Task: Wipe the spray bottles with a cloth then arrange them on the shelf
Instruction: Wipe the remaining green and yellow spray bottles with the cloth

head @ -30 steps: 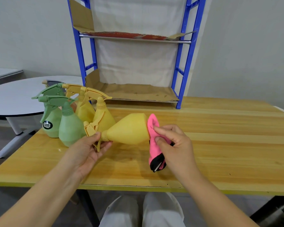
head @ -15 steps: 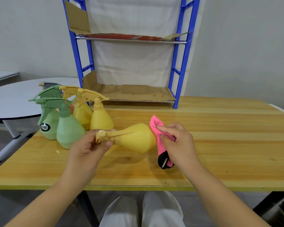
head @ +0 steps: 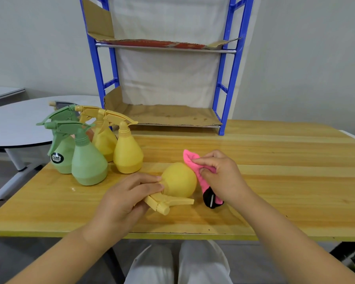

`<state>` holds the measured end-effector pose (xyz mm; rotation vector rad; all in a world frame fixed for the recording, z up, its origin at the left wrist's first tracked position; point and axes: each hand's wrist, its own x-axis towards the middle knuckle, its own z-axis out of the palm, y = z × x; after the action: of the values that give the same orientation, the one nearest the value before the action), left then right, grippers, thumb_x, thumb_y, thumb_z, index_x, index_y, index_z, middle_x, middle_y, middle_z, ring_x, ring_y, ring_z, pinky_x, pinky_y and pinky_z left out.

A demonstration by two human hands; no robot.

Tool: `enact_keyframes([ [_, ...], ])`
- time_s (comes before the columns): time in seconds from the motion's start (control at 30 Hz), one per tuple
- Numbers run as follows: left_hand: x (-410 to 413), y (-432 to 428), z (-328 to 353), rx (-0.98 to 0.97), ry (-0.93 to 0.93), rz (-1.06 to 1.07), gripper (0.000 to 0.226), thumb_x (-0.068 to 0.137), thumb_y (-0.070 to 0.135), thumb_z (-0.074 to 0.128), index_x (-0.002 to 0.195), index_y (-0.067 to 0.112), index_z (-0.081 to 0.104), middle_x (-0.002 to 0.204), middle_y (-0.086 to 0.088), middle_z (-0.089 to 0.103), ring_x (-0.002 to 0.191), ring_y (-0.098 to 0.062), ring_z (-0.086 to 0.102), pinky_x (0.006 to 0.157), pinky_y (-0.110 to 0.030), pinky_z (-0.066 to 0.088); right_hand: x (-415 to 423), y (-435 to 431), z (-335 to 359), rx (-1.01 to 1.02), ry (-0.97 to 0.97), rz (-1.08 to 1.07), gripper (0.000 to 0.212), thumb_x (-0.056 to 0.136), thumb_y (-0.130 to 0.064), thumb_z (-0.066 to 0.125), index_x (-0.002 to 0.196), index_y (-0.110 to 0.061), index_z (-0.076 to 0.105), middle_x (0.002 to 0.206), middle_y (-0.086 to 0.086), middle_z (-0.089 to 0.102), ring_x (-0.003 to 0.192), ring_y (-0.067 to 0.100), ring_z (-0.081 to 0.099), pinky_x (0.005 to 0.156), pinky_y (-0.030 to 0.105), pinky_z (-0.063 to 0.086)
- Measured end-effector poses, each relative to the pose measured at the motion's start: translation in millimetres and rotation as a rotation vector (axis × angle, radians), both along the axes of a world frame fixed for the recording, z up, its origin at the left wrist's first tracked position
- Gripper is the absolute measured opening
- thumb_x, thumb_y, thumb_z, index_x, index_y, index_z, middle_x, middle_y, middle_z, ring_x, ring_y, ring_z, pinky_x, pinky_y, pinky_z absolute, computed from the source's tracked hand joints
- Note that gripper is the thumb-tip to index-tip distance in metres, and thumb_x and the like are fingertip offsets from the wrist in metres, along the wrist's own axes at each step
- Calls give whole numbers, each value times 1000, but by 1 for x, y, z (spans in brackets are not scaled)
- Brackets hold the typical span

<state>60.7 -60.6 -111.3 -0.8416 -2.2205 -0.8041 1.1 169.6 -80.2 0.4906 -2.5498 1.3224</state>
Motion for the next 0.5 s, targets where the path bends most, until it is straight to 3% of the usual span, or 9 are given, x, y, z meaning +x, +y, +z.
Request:
enact_keyframes([
  [0.17,-4,-3,-3,-14,-14,2,33,79,19,53,110,27,58,106,11,50,108,-3,55,79,-21,49,6,-7,6,134,149,143,35,81,0,65,106,-24,71,93,-12,51,95,8,50,80,13,40],
  [0.3,-6,0,1,-90,26,1,35,79,18,53,112,28,59,104,12,53,96,-5,58,73,-23,48,15,-24,18,230,167,353,36,82,-1,63,107,-26,70,94,-15,48,89,8,50,72,19,43],
  [0.5,-15,1,2,-184,203,48,35,75,12,58,106,28,61,93,7,65,89,-15,54,72,-34,45,7,-42,32,380,179,365,22,86,-14,64,105,-24,72,91,-7,51,95,12,46,80,30,44],
])
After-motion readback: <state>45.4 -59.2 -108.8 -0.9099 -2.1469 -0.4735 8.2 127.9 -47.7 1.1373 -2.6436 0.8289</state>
